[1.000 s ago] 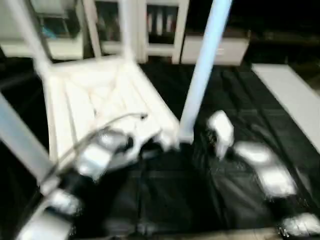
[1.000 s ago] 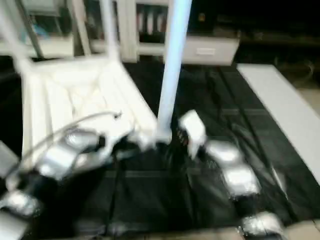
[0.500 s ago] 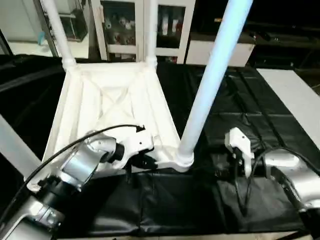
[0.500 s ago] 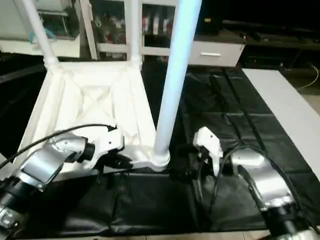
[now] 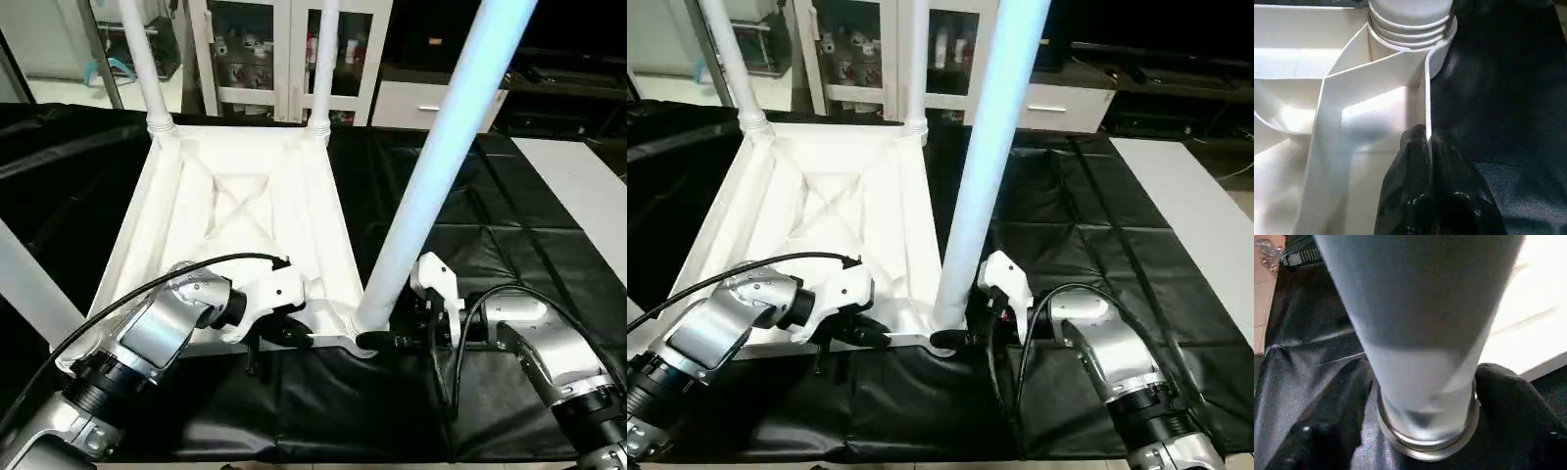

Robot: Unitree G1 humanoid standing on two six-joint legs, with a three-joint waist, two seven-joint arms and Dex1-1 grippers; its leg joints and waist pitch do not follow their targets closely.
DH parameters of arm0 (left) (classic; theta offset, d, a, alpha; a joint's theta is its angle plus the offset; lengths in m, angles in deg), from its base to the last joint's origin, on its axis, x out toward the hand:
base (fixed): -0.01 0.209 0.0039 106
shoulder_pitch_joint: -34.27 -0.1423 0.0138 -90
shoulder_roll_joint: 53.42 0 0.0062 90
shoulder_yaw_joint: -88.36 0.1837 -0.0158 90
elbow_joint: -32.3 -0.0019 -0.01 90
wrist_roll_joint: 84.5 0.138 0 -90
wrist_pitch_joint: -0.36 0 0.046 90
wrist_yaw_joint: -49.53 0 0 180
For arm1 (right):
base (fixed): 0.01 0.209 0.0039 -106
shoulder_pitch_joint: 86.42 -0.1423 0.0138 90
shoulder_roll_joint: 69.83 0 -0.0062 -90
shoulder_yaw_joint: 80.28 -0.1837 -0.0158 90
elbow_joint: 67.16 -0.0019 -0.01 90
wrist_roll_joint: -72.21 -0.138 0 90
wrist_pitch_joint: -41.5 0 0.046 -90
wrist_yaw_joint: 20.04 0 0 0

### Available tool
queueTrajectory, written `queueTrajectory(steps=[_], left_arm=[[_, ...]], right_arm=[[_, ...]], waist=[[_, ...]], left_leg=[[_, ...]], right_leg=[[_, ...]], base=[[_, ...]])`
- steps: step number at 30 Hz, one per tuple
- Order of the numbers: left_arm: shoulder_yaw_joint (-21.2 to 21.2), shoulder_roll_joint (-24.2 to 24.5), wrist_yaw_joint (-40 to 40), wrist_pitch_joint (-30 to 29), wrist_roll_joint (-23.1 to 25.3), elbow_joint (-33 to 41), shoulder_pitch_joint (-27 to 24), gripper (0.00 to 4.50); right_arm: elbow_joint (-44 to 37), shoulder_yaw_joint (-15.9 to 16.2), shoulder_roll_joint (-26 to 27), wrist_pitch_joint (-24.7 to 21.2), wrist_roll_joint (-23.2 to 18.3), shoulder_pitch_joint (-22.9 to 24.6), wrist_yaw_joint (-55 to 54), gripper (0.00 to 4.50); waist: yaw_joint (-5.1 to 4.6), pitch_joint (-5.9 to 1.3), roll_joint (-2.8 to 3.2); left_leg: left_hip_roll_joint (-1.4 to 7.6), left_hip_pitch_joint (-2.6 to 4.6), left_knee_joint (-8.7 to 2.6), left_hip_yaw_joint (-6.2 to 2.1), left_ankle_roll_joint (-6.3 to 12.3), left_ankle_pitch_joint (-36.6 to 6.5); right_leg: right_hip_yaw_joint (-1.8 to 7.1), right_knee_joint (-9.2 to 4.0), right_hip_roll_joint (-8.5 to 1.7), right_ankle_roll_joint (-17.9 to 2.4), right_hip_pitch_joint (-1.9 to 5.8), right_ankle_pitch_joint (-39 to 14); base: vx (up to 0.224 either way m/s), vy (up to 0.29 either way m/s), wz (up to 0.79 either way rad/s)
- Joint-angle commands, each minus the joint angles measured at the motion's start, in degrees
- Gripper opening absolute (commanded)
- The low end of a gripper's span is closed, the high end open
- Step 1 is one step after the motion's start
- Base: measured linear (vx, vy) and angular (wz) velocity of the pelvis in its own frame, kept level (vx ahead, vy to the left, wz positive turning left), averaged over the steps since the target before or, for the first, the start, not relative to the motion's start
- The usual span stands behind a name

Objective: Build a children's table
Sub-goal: Rotate leg to tighten

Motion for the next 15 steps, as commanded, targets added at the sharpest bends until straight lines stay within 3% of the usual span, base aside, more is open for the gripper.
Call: queueTrajectory(steps=[1,8,15], left_arm=[[2.3,0.1,2.2,-0.5,-0.4,1.3,-0.3,0.0],[2.3,0.0,2.0,-0.4,-0.2,0.7,-0.1,0.0],[2.3,0.1,2.0,-0.1,-0.2,0.0,0.3,0.0]], right_arm=[[0.7,0.4,-1.4,0.5,0.9,-0.7,1.2,3.12],[1.1,1.0,-2.0,1.2,1.6,-0.7,2.3,2.71],[1.7,1.0,-1.5,1.5,1.9,-1.1,2.6,2.64]], waist=[[-0.42,-3.68,-0.01],[-0.38,-3.68,0.14],[-0.31,-3.77,0.22]], left_leg=[[3.71,0.37,-4.1,-1.04,2.59,-9.3],[3.71,0.48,-4.08,-1.06,2.54,-9.7],[3.71,0.48,-4.02,-1.07,2.62,-9.3]], right_leg=[[3.65,-3.36,-4.82,-10.7,3.0,-16.7],[3.6,-3.49,-4.74,-10.7,2.95,-17.3],[3.57,-3.33,-4.75,-11.1,3.06,-16.2]], base=[[0.0,0.0,0.0],[0.0,0.0,0.0],[0.0,0.0,0.0]])
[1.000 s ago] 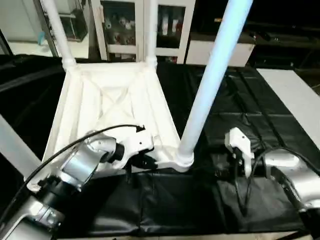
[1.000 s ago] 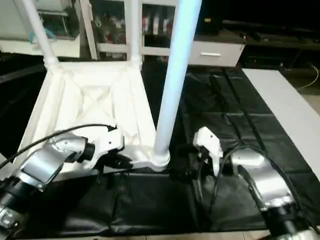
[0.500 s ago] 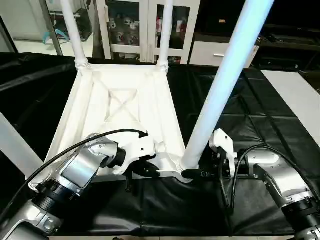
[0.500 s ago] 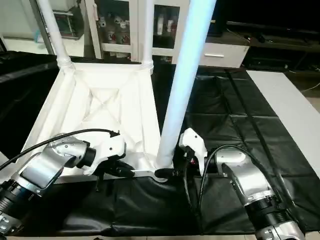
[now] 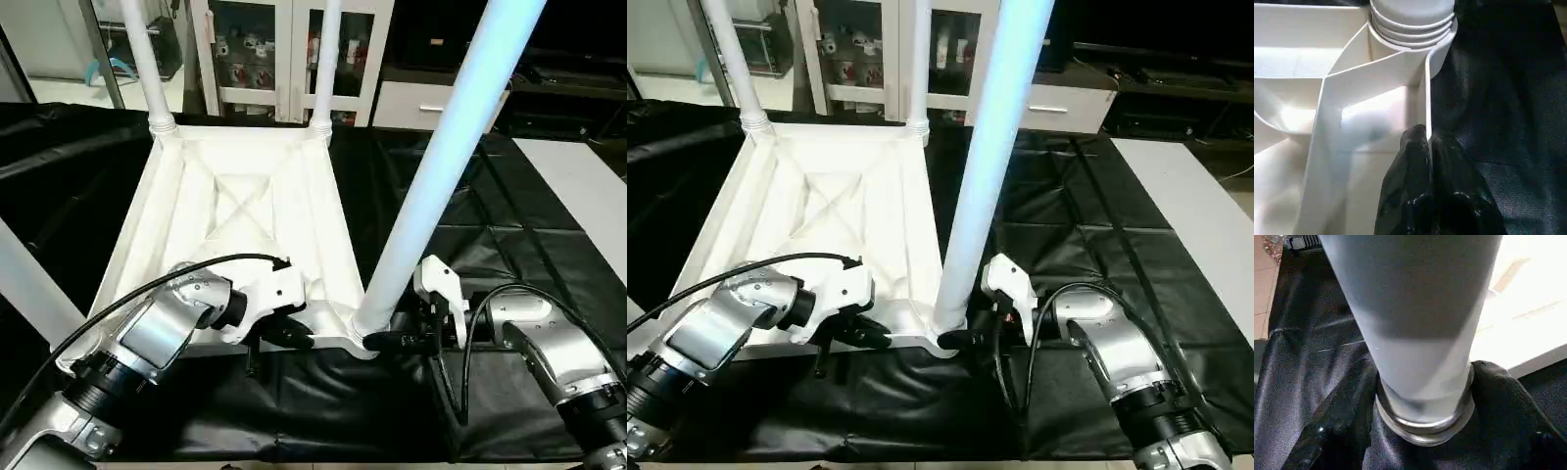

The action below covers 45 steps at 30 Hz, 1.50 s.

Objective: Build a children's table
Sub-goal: Rotate leg to tighten

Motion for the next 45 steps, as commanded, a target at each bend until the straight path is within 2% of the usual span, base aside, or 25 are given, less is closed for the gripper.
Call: queueTrajectory(steps=[1,8,10,13,14,16,19,20,21,22,23,24,25,26,27,28,29,30,32,33,35,39,40,42,45], left_arm=[[2.1,0.0,2.0,-0.1,0.0,0.0,0.3,0.0],[-0.2,-3.4,-3.2,-1.1,-0.2,-2.0,1.0,0.0],[-2.7,-9.0,-12.4,-3.5,0.9,-6.9,2.6,0.0],[-3.3,-10.4,-14.3,-4.5,0.9,-8.1,3.0,0.0],[-4.0,-13.1,-18.5,-5.4,1.7,-10.9,4.0,0.0],[-4.5,-14.4,-20.9,-5.4,2.3,-12.9,4.9,0.0],[-5.4,-17.7,-27.9,-4.6,4.5,-18.8,7.9,0.0],[-5.8,-19.4,-31.0,-3.6,5.9,-21.9,9.4,0.0],[-5.9,-20.0,-32.1,-3.3,6.4,-23.0,9.9,0.0],[-5.9,-20.4,-32.6,-3.1,6.5,-23.7,10.2,0.0],[-5.9,-20.6,-33.1,-3.0,6.7,-24.0,10.4,0.0],[-5.9,-20.7,-33.3,-2.9,6.8,-24.2,10.5,0.0],[-5.9,-20.9,-33.6,-2.8,6.8,-24.5,10.6,0.0],[-5.9,-21.2,-33.8,-2.7,6.9,-24.8,10.8,0.0],[-5.8,-21.0,-33.5,-2.7,6.9,-24.7,10.6,0.0],[-5.7,-20.7,-33.1,-2.6,6.9,-24.5,10.4,0.0],[-5.8,-20.6,-32.8,-2.2,7.1,-24.8,10.4,0.0],[-5.8,-20.6,-32.8,-2.1,7.1,-24.9,10.4,0.0],[-5.6,-20.1,-31.5,-1.5,7.1,-24.7,10.2,0.0],[-5.2,-19.3,-29.8,-0.8,6.8,-24.2,9.8,0.0],[-4.5,-18.0,-26.9,0.0,6.3,-22.6,9.0,0.0],[-3.3,-15.7,-21.4,0.1,5.1,-19.1,7.3,0.0],[-3.0,-15.2,-20.2,-0.1,4.8,-18.3,6.9,0.0],[-1.7,-12.7,-14.9,0.8,3.8,-15.4,5.6,0.0],[1.1,-7.9,-5.5,3.7,2.1,-10.5,3.6,0.0]], right_arm=[[0.9,1.0,-0.6,0.3,0.8,-0.8,1.0,2.64],[3.7,-2.3,5.1,-0.5,0.0,-1.4,-7.0,2.64],[10.1,-4.8,11.9,-1.1,2.1,-2.3,-20.8,2.63],[11.2,-5.1,13.5,-1.3,2.4,-2.4,-23.5,2.63],[13.6,-5.8,17.1,-1.7,3.4,-3.2,-30.1,2.63],[15.6,-6.3,19.2,-1.3,4.3,-4.2,-34.2,2.63],[22.2,-8.4,24.6,-1.0,6.8,-8.7,-47.2,2.62],[26.8,-9.7,27.3,-1.6,8.7,-12.0,-56.7,2.62],[28.5,-11.2,28.7,-1.2,8.7,-13.4,-61.5,2.62],[29.5,-12.1,29.5,-0.7,8.3,-14.1,-64.2,2.62],[30.3,-12.5,30.5,-0.4,8.1,-15.0,-66.1,2.62],[30.7,-12.6,31.0,-0.3,8.1,-15.5,-66.9,2.62],[31.1,-12.7,31.5,-0.1,8.3,-16.0,-67.6,2.62],[31.8,-12.8,32.2,0.7,8.5,-16.6,-67.8,2.62],[31.9,-13.6,32.9,2.0,7.5,-16.9,-66.6,2.62],[31.8,-13.9,33.3,3.2,6.9,-17.1,-65.1,2.62],[32.4,-14.2,33.6,4.8,6.5,-17.6,-63.8,2.62],[32.4,-14.2,33.7,4.9,6.5,-17.7,-63.6,2.62],[30.9,-12.8,32.7,6.1,6.8,-16.9,-59.6,2.97],[28.5,-12.5,31.5,6.4,6.1,-15.7,-56.7,3.18],[24.3,-11.5,28.3,6.1,5.9,-13.5,-52.9,3.32],[18.0,-10.4,23.2,3.6,3.9,-10.2,-42.9,3.67],[16.6,-9.9,21.9,3.0,3.4,-9.5,-40.3,3.73],[10.9,-7.7,16.4,1.1,2.0,-6.6,-30.2,3.93],[4.8,-5.4,8.8,0.7,0.6,-2.9,-19.2,3.93]], waist=[[-0.44,-3.76,0.19],[-0.73,-3.47,0.2],[-1.48,-3.14,0.26],[-2.61,-3.33,0.1],[-3.32,-3.16,0.29],[-3.91,-2.99,0.32],[-5.19,-3.0,0.78],[-6.01,-2.57,1.22],[-7.0,-2.51,1.74],[-7.31,-2.35,2.35],[-6.96,-1.84,3.13],[-4.7,-1.68,3.92],[-4.48,-2.16,0.53],[-3.85,-2.21,-0.91],[-3.94,-2.09,-2.49],[-3.49,-2.73,-2.12],[-1.61,-3.51,-0.42],[-2.2,-4.12,0.0],[-2.96,-3.96,0.27],[-3.07,-3.79,0.3],[-2.83,-3.88,0.35],[-2.48,-4.23,0.59],[-2.48,-4.2,0.41],[-1.86,-4.08,0.89],[-1.3,-3.86,0.95]], left_leg=[[3.69,0.41,-4.03,-1.07,2.62,-9.4],[3.58,0.38,-4.12,-1.15,1.71,-11.5],[3.44,0.77,-4.14,-1.37,0.09,-15.4],[3.25,0.37,-4.14,-1.95,-0.67,-17.4],[3.19,0.76,-3.93,-2.02,-0.46,-19.6],[2.99,0.73,-3.88,-2.09,-0.53,-21.2],[2.75,1.34,-3.49,-2.73,-1.04,-25.9],[2.81,1.46,-3.56,-2.97,-0.94,-28.0],[3.38,1.77,-4.03,-3.72,-1.8,-32.5],[4.15,1.65,-4.91,-4.21,-2.04,-35.9],[6.77,-1.81,-9.77,-4.86,-2.96,-43.6],[5.96,-2.79,-12.5,-1.63,-3.78,-48.4],[5.38,0.27,-11.15,-1.04,-1.64,-44.5],[3.21,2.84,-6.25,-0.91,-2.9,-39.5],[-0.22,5.55,5.06,-0.6,-1.56,-21.0],[0.54,1.5,3.92,-1.75,-0.14,-12.9],[2.24,-2.71,-0.49,-3.4,-0.58,-5.4],[2.98,-1.72,-2.77,-3.3,-1.1,-3.0],[3.5,-0.56,-3.39,-2.9,-1.09,-6.7],[3.3,-0.82,-3.56,-2.71,-0.98,-9.0],[3.23,-0.76,-3.48,-2.46,-0.09,-9.4],[3.28,-0.76,-3.21,-2.19,3.15,-3.8],[3.34,-0.74,-3.27,-2.16,3.65,-3.4],[3.57,-0.41,-3.25,-2.1,5.16,-3.3],[3.83,-0.21,-3.37,-1.89,5.83,-4.5]], right_leg=[[3.57,-3.36,-4.73,-11.1,3.06,-16.3],[3.38,-3.92,-4.75,-10.5,2.9,-20.0],[3.0,-4.74,-4.76,-8.7,2.34,-26.6],[2.54,-5.27,-5.03,-5.7,2.88,-31.3],[2.37,-5.84,-4.97,-5.2,2.17,-33.2],[2.07,-6.2,-4.81,-4.6,1.99,-34.9],[0.62,-7.43,-4.87,-2.2,1.85,-38.8],[-0.52,-8.15,-4.77,-1.4,1.78,-40.0],[-2.29,-8.54,-4.32,-0.4,2.53,-38.8],[-2.73,-7.85,-4.06,-0.4,3.25,-36.2],[-2.02,0.63,-2.79,-2.2,6.99,-23.9],[-2.12,5.82,-0.71,-3.5,6.25,-10.1],[1.84,5.41,-1.59,-1.9,4.51,-17.4],[3.68,-0.61,-3.68,-0.3,0.93,-35.2],[3.37,-9.66,-9.25,2.1,-3.98,-63.9],[4.9,-8.14,-11.06,2.5,0.52,-63.1],[4.83,-4.96,-10.41,1.7,4.96,-49.7],[3.02,-2.43,-5.83,-1.2,3.2,-30.0],[2.85,-1.51,-4.53,-6.7,2.57,-15.6],[2.95,-1.62,-4.81,-9.1,3.05,-14.3],[3.07,-1.82,-5.15,-10.2,3.36,-13.6],[3.12,-1.21,-5.22,-12.8,3.97,-5.0],[3.1,-1.31,-5.18,-13.1,4.07,-4.5],[3.09,-1.34,-5.1,-13.8,4.08,-3.2],[3.23,-1.5,-5.21,-14.0,3.94,-4.4]], base=[[0.0,0.0,0.0],[0.0,0.0,0.0],[0.0,0.0,0.0],[-0.037,0.006,-0.04],[0.0,0.0,0.0],[0.0,0.0,0.0],[0.0,0.0,0.0],[-0.052,0.021,-0.05],[-0.052,0.021,-0.05],[-0.073,0.025,-0.08],[-0.103,0.005,-0.01],[-0.103,0.005,-0.01],[-0.028,-0.072,0.17],[0.06,-0.136,0.1],[0.06,-0.136,0.1],[0.105,-0.077,-0.4],[0.089,0.002,-0.41],[0.089,0.002,-0.41],[0.0,0.0,0.0],[0.0,0.0,0.0],[0.0,0.0,0.0],[0.0,0.0,0.0],[0.0,0.0,0.0],[0.0,0.0,0.0],[0.0,0.0,0.0]])
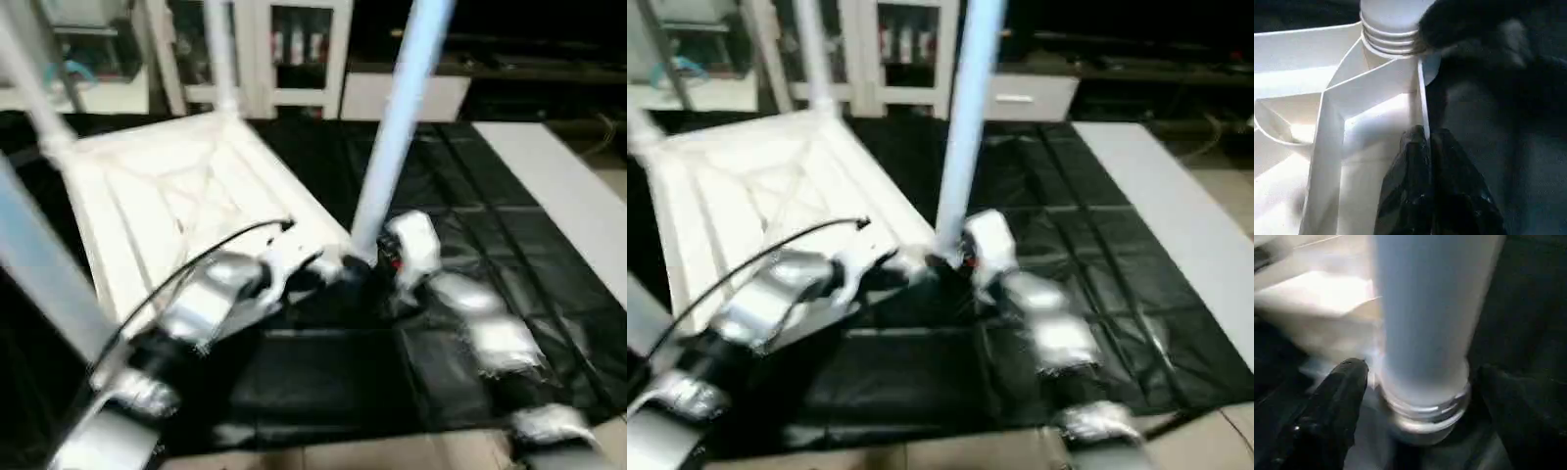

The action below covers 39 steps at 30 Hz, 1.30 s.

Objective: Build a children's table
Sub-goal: Rotate leg to tighten

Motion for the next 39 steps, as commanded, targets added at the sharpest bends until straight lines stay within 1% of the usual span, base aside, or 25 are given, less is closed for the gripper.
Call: queueTrajectory(steps=[1,2,3,4,6,7,8,9,10,11,13,14,17,18,19,20,21,22,25,26,27,28,30,34,39], left_arm=[[5.5,1.1,8.8,0.2,-1.2,2.8,-1.6,0.0],[6.5,3.0,12.3,0.3,-2.0,4.9,-2.4,0.0],[7.1,4.1,14.2,0.8,-2.4,6.0,-2.8,0.0],[7.7,5.6,16.9,-0.4,-3.4,8.0,-3.4,0.0],[7.8,6.2,17.7,-0.8,-3.9,9.0,-3.6,0.0],[7.8,6.3,17.8,-1.1,-4.0,9.3,-3.6,0.0],[7.7,6.4,17.8,-1.2,-4.0,9.4,-3.6,0.0],[7.5,6.5,17.2,-1.0,-3.7,9.7,-3.6,0.0],[7.5,6.5,17.2,-1.0,-3.7,9.7,-3.6,0.0],[7.4,6.6,17.1,-0.9,-3.5,9.8,-3.7,0.0],[7.4,6.9,17.4,-0.9,-3.4,10.1,-3.8,0.0],[7.4,7.0,17.6,-1.0,-3.5,10.3,-3.9,0.0],[7.6,7.3,17.8,-1.5,-3.6,11.0,-4.0,0.0],[7.6,7.3,17.8,-1.6,-3.6,11.1,-4.0,0.0],[7.6,7.3,17.7,-1.6,-3.6,11.1,-4.0,0.0],[7.5,7.3,17.6,-1.7,-3.6,11.2,-4.0,0.0],[7.5,7.3,17.6,-1.7,-3.6,11.2,-4.0,0.0],[7.5,7.3,17.6,-1.7,-3.6,11.1,-4.0,0.0],[7.4,7.3,17.5,-1.7,-3.5,11.1,-4.0,0.0],[7.3,7.3,17.4,-1.8,-3.6,11.2,-4.1,0.0],[7.3,7.3,17.4,-1.8,-3.6,11.2,-4.1,0.0],[7.3,7.3,17.3,-1.9,-3.6,11.3,-4.1,0.0],[7.3,7.3,17.3,-2.1,-3.7,11.5,-4.2,0.0],[7.3,7.3,17.5,-2.1,-3.8,11.4,-4.3,0.0],[7.4,7.6,17.9,-2.3,-3.9,11.5,-4.3,0.0]], right_arm=[[-3.7,1.1,-2.5,-0.5,-1.4,1.1,6.0,3.93],[-5.3,1.4,-4.5,-0.7,-2.1,2.2,8.9,3.93],[-6.1,1.5,-5.6,-0.8,-2.4,2.9,10.5,3.93],[-7.4,1.7,-7.4,-1.1,-3.2,3.9,13.4,3.93],[-8.4,2.0,-8.5,-1.8,-3.8,4.5,15.3,3.93],[-9.0,2.3,-9.3,-2.3,-4.2,5.0,16.5,3.93],[-9.2,2.4,-9.5,-2.5,-4.3,5.1,16.9,3.93],[-10.8,3.8,-10.8,-3.0,-4.5,6.1,19.5,3.93],[-10.8,3.8,-10.8,-3.0,-4.5,6.1,19.5,3.93],[-11.7,4.3,-11.4,-3.2,-4.4,6.5,20.3,3.93],[-12.3,5.8,-11.5,-2.9,-3.5,6.9,21.4,3.93],[-12.3,6.3,-11.4,-2.6,-3.0,6.9,21.5,3.93],[-11.1,7.1,-10.8,-1.7,-1.4,6.4,21.0,3.93],[-10.8,7.2,-10.8,-1.5,-1.1,6.2,20.8,3.93],[-9.7,7.0,-10.3,-0.9,-0.6,5.6,20.0,3.93],[-8.6,6.6,-9.8,-0.8,-0.7,4.9,19.4,3.93],[-8.6,6.5,-9.8,-0.8,-0.8,4.9,19.4,3.93],[-8.6,6.4,-9.8,-1.0,-1.1,4.8,19.7,3.78],[-8.7,6.4,-10.1,-1.2,-1.4,4.7,20.1,3.65],[-8.8,6.3,-10.3,-1.4,-1.5,4.6,20.5,3.43],[-8.9,6.3,-10.3,-1.4,-1.5,4.6,20.6,3.43],[-9.0,6.2,-10.3,-1.4,-1.5,4.7,20.8,3.31],[-9.1,6.2,-10.5,-1.4,-1.7,4.9,21.7,3.08],[-9.4,6.3,-10.7,-1.3,-2.1,5.2,22.5,2.81],[-9.5,6.1,-10.7,-1.5,-2.6,5.4,22.9,2.72]], waist=[[-0.02,-3.72,0.81],[0.24,-3.53,0.92],[0.23,-3.35,0.91],[0.45,-3.26,0.88],[0.63,-3.14,0.89],[0.81,-3.22,0.92],[0.84,-3.12,0.86],[0.91,-3.18,0.76],[0.96,-3.22,0.62],[1.01,-3.32,0.67],[1.03,-3.38,0.49],[1.01,-3.44,0.51],[1.02,-3.52,0.35],[1.03,-3.49,0.42],[0.99,-3.5,0.27],[1.02,-3.53,0.41],[0.91,-3.5,0.23],[0.93,-3.49,0.11],[0.99,-3.47,0.2],[0.97,-3.51,0.12],[0.95,-3.49,0.05],[1.0,-3.5,0.08],[1.01,-3.52,0.04],[1.02,-3.56,0.12],[1.03,-3.6,0.24]], left_leg=[[3.75,-0.13,-3.83,-0.47,6.38,-4.2],[3.89,0.24,-4.09,-0.4,5.48,-6.4],[3.84,0.16,-4.16,-0.32,5.16,-7.3],[3.9,0.3,-4.35,-0.4,4.35,-9.3],[3.92,0.51,-4.49,-0.32,3.4,-10.4],[3.93,0.69,-4.42,-0.3,3.14,-10.4],[3.96,0.85,-4.48,-0.13,2.75,-10.7],[3.92,0.82,-4.42,0.08,2.52,-10.6],[3.94,0.75,-4.4,0.16,2.48,-10.2],[4.0,0.63,-4.35,0.41,2.33,-9.4],[3.98,0.37,-4.33,0.39,2.38,-8.5],[3.98,0.36,-4.3,0.39,2.44,-8.0],[3.93,0.27,-4.18,0.47,2.54,-6.9],[3.92,0.28,-4.2,0.46,2.51,-6.7],[3.92,0.28,-4.19,0.5,2.53,-6.7],[3.9,0.35,-4.16,0.49,2.49,-6.4],[3.88,0.3,-4.15,0.53,2.54,-6.4],[3.88,0.29,-4.15,0.54,2.66,-6.7],[3.88,0.29,-4.15,0.52,2.8,-6.6],[3.89,0.26,-4.13,0.51,2.81,-6.4],[3.88,0.23,-4.13,0.52,2.85,-6.4],[3.88,0.26,-4.11,0.52,2.92,-6.2],[3.87,0.23,-4.06,0.54,3.09,-6.1],[3.86,0.24,-4.02,0.56,3.29,-5.5],[3.88,0.3,-4.0,0.54,3.19,-5.6]], right_leg=[[4.33,-3.55,-4.82,-13.6,4.08,-3.1],[4.33,-3.98,-4.75,-13.4,3.86,-6.4],[4.34,-4.14,-4.64,-13.2,3.74,-7.7],[4.35,-4.44,-4.74,-12.5,3.77,-10.7],[4.38,-4.86,-4.73,-11.8,3.56,-13.5],[4.38,-4.86,-4.74,-11.7,3.46,-13.7],[4.43,-4.91,-4.58,-11.8,3.24,-13.9],[4.46,-4.93,-4.62,-11.7,3.3,-14.1],[4.46,-4.87,-4.62,-11.5,3.34,-14.0],[4.42,-4.74,-4.63,-11.3,3.4,-13.5],[4.36,-4.56,-4.62,-10.9,3.5,-12.8],[4.36,-4.52,-4.63,-10.8,3.49,-12.4],[4.4,-4.35,-4.65,-11.1,3.53,-11.1],[4.37,-4.32,-4.61,-11.1,3.49,-11.1],[4.37,-4.34,-4.64,-11.1,3.51,-11.1],[4.37,-4.31,-4.64,-11.2,3.45,-10.9],[4.37,-4.32,-4.6,-11.3,3.44,-11.0],[4.36,-4.38,-4.62,-11.1,3.51,-11.4],[4.36,-4.36,-4.59,-10.8,3.52,-11.6],[4.36,-4.35,-4.62,-10.7,3.55,-11.6],[4.35,-4.34,-4.61,-10.7,3.56,-11.7],[4.35,-4.35,-4.63,-10.6,3.54,-11.9],[4.36,-4.34,-4.64,-10.5,3.54,-11.9],[4.34,-4.22,-4.59,-10.9,3.54,-10.8],[4.32,-4.22,-4.57,-11.1,3.55,-10.6]], base=[[0.0,0.0,0.0],[0.0,0.0,0.0],[0.0,0.0,0.0],[0.0,0.0,0.0],[0.0,0.0,0.0],[0.0,0.0,0.0],[0.0,0.0,0.0],[0.0,0.0,0.0],[0.0,0.0,0.0],[0.0,0.0,0.0],[0.0,0.0,0.0],[0.0,0.0,0.0],[0.0,0.0,0.0],[0.0,0.0,0.0],[0.0,0.0,0.0],[0.0,0.0,0.0],[0.0,0.0,0.0],[0.0,0.0,0.0],[0.0,0.0,0.0],[0.0,0.0,0.0],[0.0,0.0,0.0],[0.0,0.0,0.0],[0.0,0.0,0.0],[0.0,0.0,0.0],[0.0,0.0,0.0]])
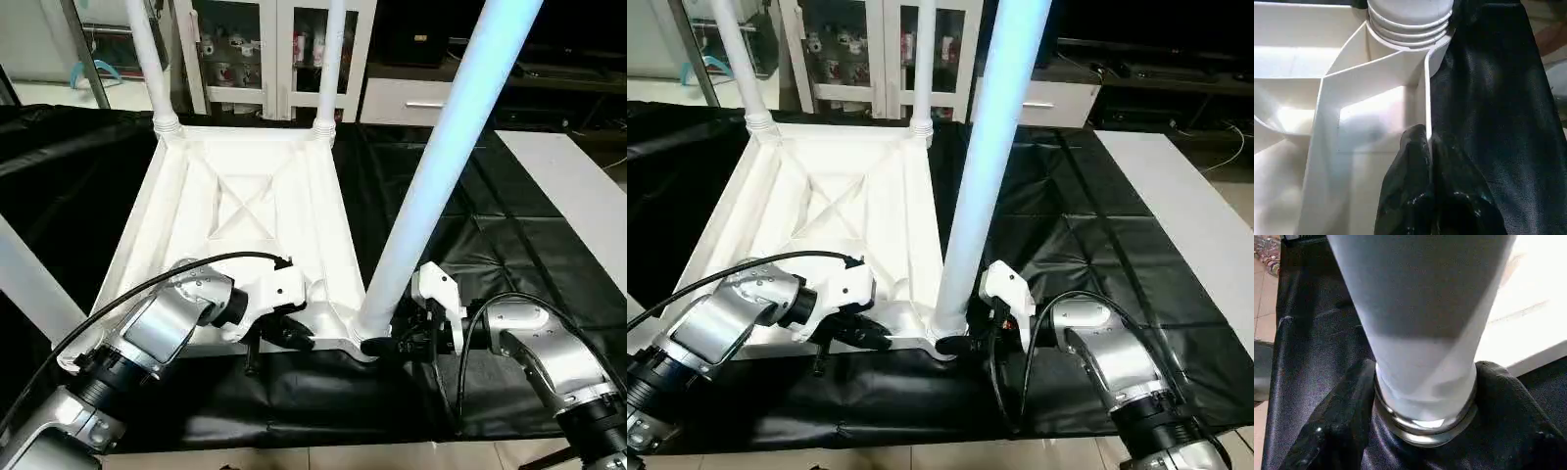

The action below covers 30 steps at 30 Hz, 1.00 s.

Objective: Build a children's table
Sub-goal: Rotate leg to tighten

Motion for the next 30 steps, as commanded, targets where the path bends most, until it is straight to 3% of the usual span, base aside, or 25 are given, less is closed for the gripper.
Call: queueTrajectory(steps=[1,5,7,9,11,12,16,17,18,20,23,24,28,30], left_arm=[[2.6,-0.1,3.1,-0.5,-1.0,1.5,-0.9,0.0],[2.4,-0.2,2.9,-0.6,-1.0,1.2,-0.9,0.0],[1.0,-3.1,-2.4,-0.9,0.2,-2.3,0.1,0.0],[-0.1,-5.1,-5.9,-1.1,0.8,-4.6,0.9,0.0],[-1.5,-7.6,-10.5,-1.4,1.5,-7.4,2.0,0.0],[-2.9,-9.8,-14.1,-2.6,1.5,-9.5,2.8,0.0],[-5.4,-14.7,-22.7,-4.0,2.2,-14.8,5.2,0.0],[-6.6,-17.1,-27.0,-3.5,2.6,-17.7,6.4,0.0],[-7.0,-18.3,-29.3,-2.9,3.1,-19.5,7.2,0.0],[-7.8,-21.2,-34.6,-0.7,4.7,-24.0,8.9,0.0],[-7.8,-22.8,-36.9,0.5,5.9,-26.3,9.7,0.0],[-7.5,-23.0,-37.0,0.6,6.2,-26.6,9.8,0.0],[-7.0,-22.7,-36.3,0.5,6.3,-27.0,9.8,0.0],[-7.1,-22.5,-36.1,0.9,6.3,-27.5,9.9,0.0]], right_arm=[[-0.7,-0.7,-0.7,-0.4,-1.1,-0.1,1.7,2.72],[-0.1,-2.1,1.0,-0.3,-1.8,0.0,-0.3,2.71],[4.4,-5.6,7.0,-0.2,-1.2,-1.8,-11.6,2.71],[6.5,-7.0,9.6,0.2,-0.7,-2.5,-16.5,2.7],[8.5,-8.4,12.3,0.3,-0.6,-3.2,-21.6,2.7],[9.8,-9.3,14.4,0.6,-0.4,-3.6,-25.4,2.7],[13.9,-11.5,19.8,0.6,0.0,-5.4,-35.8,2.7],[16.5,-12.3,22.7,1.3,0.9,-6.7,-40.8,2.7],[18.1,-12.5,24.3,2.1,1.9,-7.6,-43.8,2.7],[22.7,-12.8,27.9,3.7,5.3,-10.7,-53.3,2.7],[26.1,-13.6,30.0,4.5,6.3,-12.9,-59.4,2.69],[26.6,-13.6,30.4,5.2,6.7,-13.2,-60.0,2.69],[25.2,-13.3,31.4,8.0,5.6,-13.0,-54.8,2.69],[24.2,-12.8,31.0,9.9,5.6,-12.4,-52.1,2.69]], waist=[[-0.36,-3.6,0.25],[-0.38,-3.61,0.31],[-0.61,-3.48,0.32],[-0.73,-3.31,0.45],[-1.3,-3.3,0.28],[-1.7,-3.14,0.32],[-2.37,-3.25,0.28],[-2.8,-3.46,0.09],[-3.0,-3.4,0.19],[-3.22,-3.6,0.06],[-3.28,-3.65,-0.3],[-3.24,-3.66,-0.08],[-3.1,-3.84,-0.19],[-3.02,-3.86,-0.14]], left_leg=[[3.09,0.09,-4.1,-0.81,3.39,-5.5],[3.09,0.12,-4.09,-0.79,3.33,-5.5],[3.04,-0.07,-4.15,-0.79,3.07,-6.1],[2.83,0.09,-4.19,-0.73,2.18,-7.7],[2.64,0.21,-4.41,-1.12,0.09,-11.4],[2.67,0.38,-4.42,-1.14,-0.14,-12.7],[2.67,0.14,-4.45,-1.34,-0.33,-12.8],[2.53,-0.35,-4.39,-1.35,0.0,-11.6],[2.59,-0.04,-4.34,-1.28,0.01,-11.8],[2.34,-0.24,-4.22,-1.24,0.13,-10.7],[2.37,-0.15,-4.22,-1.09,0.49,-10.1],[2.5,-0.2,-4.29,-1.09,0.67,-9.5],[2.7,-0.36,-4.25,-0.88,2.34,-6.3],[2.67,-0.37,-4.15,-0.79,2.81,-5.8]], right_leg=[[4.16,-4.06,-4.5,-11.3,3.24,-10.1],[4.15,-4.04,-4.47,-11.4,3.21,-9.9],[4.16,-4.21,-4.58,-11.5,3.16,-10.9],[4.07,-4.74,-4.56,-10.8,2.92,-14.0],[3.62,-5.56,-4.59,-7.6,3.05,-22.6],[3.63,-6.03,-4.57,-6.8,2.69,-24.6],[3.48,-6.21,-4.63,-6.2,2.64,-25.1],[3.54,-6.01,-4.68,-6.2,2.95,-23.4],[3.59,-6.14,-4.63,-6.4,2.49,-23.5],[3.6,-6.07,-4.59,-6.5,2.6,-22.4],[3.67,-5.82,-4.57,-6.7,2.56,-21.1],[3.74,-5.63,-4.57,-6.9,2.56,-19.5],[3.97,-4.46,-4.5,-9.3,2.92,-10.8],[4.0,-4.42,-4.58,-9.9,2.98,-9.7]], base=[[0.0,0.0,0.0],[0.0,0.0,0.0],[0.0,0.0,0.0],[0.0,0.0,0.0],[-0.025,-0.001,-0.02],[-0.051,-0.002,-0.03],[0.0,0.0,0.0],[0.0,0.0,0.0],[0.0,0.0,0.0],[0.0,0.0,0.0],[0.0,0.0,0.0],[0.0,0.0,0.0],[0.0,0.0,0.0],[0.0,0.0,0.0]])
